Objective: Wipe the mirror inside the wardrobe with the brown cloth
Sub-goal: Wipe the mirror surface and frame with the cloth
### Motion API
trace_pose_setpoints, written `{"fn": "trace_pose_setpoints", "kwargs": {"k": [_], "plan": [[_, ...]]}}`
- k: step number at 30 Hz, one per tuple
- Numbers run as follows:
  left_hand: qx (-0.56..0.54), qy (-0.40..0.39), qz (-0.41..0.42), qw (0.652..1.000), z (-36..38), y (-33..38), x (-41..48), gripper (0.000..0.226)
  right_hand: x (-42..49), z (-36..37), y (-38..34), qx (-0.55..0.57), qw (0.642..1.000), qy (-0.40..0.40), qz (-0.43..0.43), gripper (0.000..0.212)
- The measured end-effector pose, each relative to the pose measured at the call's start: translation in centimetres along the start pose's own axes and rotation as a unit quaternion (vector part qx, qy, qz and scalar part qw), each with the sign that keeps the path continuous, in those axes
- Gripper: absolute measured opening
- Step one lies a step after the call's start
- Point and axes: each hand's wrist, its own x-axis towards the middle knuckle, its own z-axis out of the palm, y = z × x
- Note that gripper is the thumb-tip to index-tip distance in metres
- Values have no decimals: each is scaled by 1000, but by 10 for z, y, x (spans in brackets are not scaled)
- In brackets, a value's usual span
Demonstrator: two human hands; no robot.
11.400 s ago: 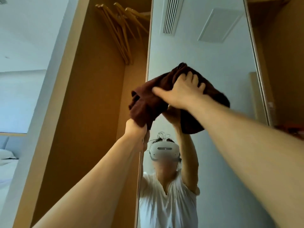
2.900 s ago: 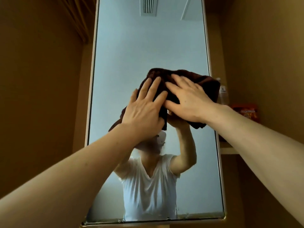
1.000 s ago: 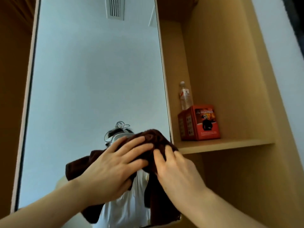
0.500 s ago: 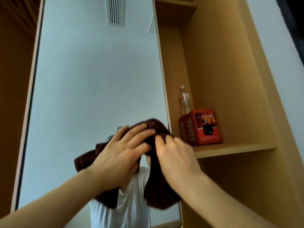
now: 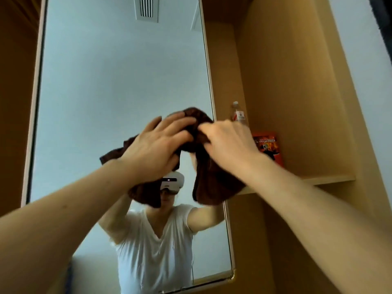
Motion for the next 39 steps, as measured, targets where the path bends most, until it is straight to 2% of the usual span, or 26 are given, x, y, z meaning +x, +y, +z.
{"fn": "trace_pose_setpoints", "kwargs": {"k": [3,6,9,12,14,16,21,23,26,28,31,33,36,39], "plan": [[-3,10,-22,1000,-3,-5,10,43,19,-5,9,0,1000,-5,-5,23],[1,32,-9,999,3,7,-4,45,3,-8,-1,-4,1000,-29,-11,22],[-7,5,34,999,15,26,-36,43,-43,1,-24,-53,998,-36,-28,18],[-27,-27,103,994,31,45,-77,37,-97,16,-38,-23,997,-55,-41,30],[-31,-41,135,989,36,48,-90,39,-116,24,-37,-16,994,-86,-59,32],[-31,-31,141,989,33,40,-82,39,-110,24,-29,-11,996,-78,-52,30],[-10,15,37,999,9,-4,-11,49,-19,8,-3,-43,999,-6,-20,17],[5,25,-8,1000,-5,-21,18,53,23,3,11,-7,1000,10,-11,25],[-8,11,-78,997,-20,-34,46,54,62,-6,17,38,998,-46,18,37],[-14,8,-90,996,-20,-32,49,57,62,-7,12,46,995,-82,33,49],[-9,21,-65,998,-9,-18,23,59,31,-1,-7,-13,993,-109,52,63],[2,25,-32,999,2,-6,-5,62,2,10,-30,-44,989,-125,72,60],[2,8,16,1000,14,5,-42,54,-38,30,-60,-72,987,-132,65,60],[32,-2,53,998,10,-10,-44,54,-33,26,-58,-89,987,-119,64,54]]}}
